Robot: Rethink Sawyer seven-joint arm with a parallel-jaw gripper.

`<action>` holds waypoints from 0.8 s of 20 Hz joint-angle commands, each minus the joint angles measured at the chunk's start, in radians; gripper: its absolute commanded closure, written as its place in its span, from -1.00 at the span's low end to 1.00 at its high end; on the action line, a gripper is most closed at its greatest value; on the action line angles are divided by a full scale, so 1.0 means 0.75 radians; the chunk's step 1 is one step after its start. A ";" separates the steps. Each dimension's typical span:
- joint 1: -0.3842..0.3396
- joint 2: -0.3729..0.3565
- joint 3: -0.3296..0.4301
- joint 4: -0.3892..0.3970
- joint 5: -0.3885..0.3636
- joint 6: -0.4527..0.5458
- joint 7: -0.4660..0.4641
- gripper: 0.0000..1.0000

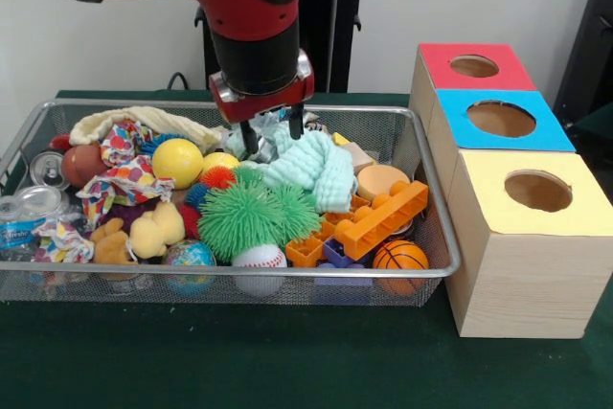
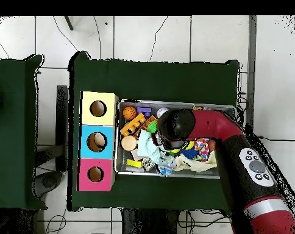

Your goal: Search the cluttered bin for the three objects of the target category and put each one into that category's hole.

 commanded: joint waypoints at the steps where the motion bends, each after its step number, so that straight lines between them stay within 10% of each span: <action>1: 0.101 -0.109 -0.111 0.104 -0.021 -0.026 0.248 -1.00; 8: 0.309 -0.337 -0.308 0.129 -0.056 0.145 0.337 -1.00; 16: 0.545 -0.193 -0.538 0.002 -0.192 -0.013 0.533 -1.00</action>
